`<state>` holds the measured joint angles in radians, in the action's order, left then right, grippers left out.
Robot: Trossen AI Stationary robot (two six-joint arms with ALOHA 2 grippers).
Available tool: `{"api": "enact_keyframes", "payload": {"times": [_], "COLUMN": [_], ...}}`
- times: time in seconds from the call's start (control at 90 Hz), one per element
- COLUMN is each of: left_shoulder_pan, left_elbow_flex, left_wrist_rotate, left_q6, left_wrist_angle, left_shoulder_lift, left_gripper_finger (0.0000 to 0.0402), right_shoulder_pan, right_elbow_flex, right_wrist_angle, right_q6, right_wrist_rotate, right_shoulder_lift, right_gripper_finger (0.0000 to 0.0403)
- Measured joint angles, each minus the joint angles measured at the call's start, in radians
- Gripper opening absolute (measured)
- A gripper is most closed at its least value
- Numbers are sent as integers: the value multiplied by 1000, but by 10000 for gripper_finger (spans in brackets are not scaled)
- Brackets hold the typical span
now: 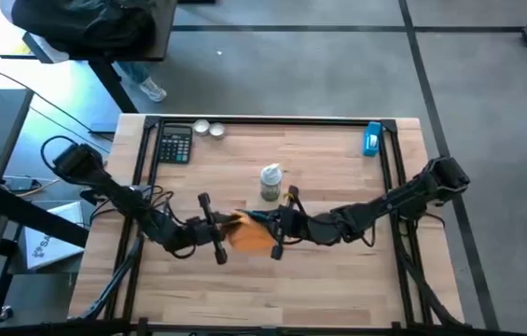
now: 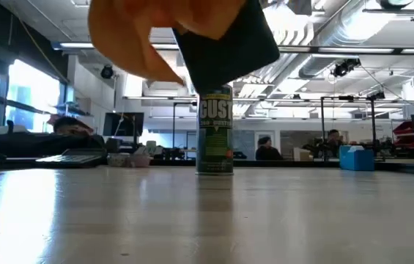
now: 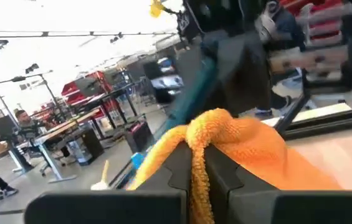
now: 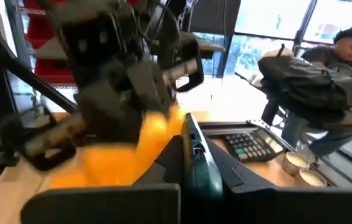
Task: Apply microfiber cloth
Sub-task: Wipe the back of the blue tablet using the orange microfiber cloth
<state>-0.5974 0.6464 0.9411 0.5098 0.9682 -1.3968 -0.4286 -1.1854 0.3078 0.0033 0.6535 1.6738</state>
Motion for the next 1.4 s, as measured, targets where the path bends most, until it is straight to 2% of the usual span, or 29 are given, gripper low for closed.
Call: {"api": "enact_keyframes", "payload": {"times": [0.144, 0.2, 0.389, 0.511, 0.6, 0.756, 0.956, 1.233, 1.322, 1.4], "left_shoulder_pan": [-32, -53, -98, -93, -79, -48, -20, 11, 16, 22], "left_elbow_flex": [-14, -21, -54, -101, -128, -148, -148, -145, -131, -114], "left_wrist_rotate": [151, 167, 5, -115, -151, -151, -151, -189, -231, -308], "left_q6": [-4, -26, -258, -389, -464, -497, -386, -428, -428, -411], "left_wrist_angle": [-90, -147, -370, -370, -372, -270, -51, 28, 27, 27], "left_shoulder_lift": [69, 95, 174, 166, 124, 25, -72, -75, -75, -75], "left_gripper_finger": [0, 0, 0, 0, 0, 5, 34, 124, 151, 168], "right_shoulder_pan": [-14, -19, -40, -43, -40, -40, -37, -29, -28, -24], "right_elbow_flex": [3, 3, 3, 3, 3, 3, 3, 3, 3, 3], "right_wrist_angle": [-42, -43, -24, -10, 12, 28, 1, -115, -119, -126], "right_q6": [14, 22, -31, -57, -90, -116, -98, -3, -3, -3], "right_wrist_rotate": [-58, -66, -65, -68, -59, -57, -80, -255, -273, -274], "right_shoulder_lift": [6, 6, 3, -14, -32, -66, -74, -66, -58, -46], "right_gripper_finger": [0, 0, 0, 0, 0, 0, 0, 0, 0, 0]}}
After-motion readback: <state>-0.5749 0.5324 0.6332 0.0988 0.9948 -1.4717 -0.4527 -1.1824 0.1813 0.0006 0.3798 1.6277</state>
